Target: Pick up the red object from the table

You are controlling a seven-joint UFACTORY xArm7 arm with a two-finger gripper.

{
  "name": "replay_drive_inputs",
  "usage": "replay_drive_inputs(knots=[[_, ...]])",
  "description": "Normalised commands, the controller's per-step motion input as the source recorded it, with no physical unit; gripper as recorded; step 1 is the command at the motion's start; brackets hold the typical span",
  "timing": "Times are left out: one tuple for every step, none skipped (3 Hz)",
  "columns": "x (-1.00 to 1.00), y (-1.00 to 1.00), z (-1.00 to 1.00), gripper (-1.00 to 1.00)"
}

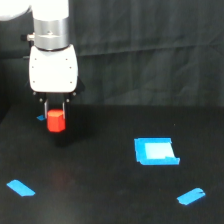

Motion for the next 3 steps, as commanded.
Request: replay_drive_inputs(knots=[[0.18,0.02,0.84,-0.92],[0.15,0.08,0.89,-0.97],[0.09,0.07,0.81,-0.98]])
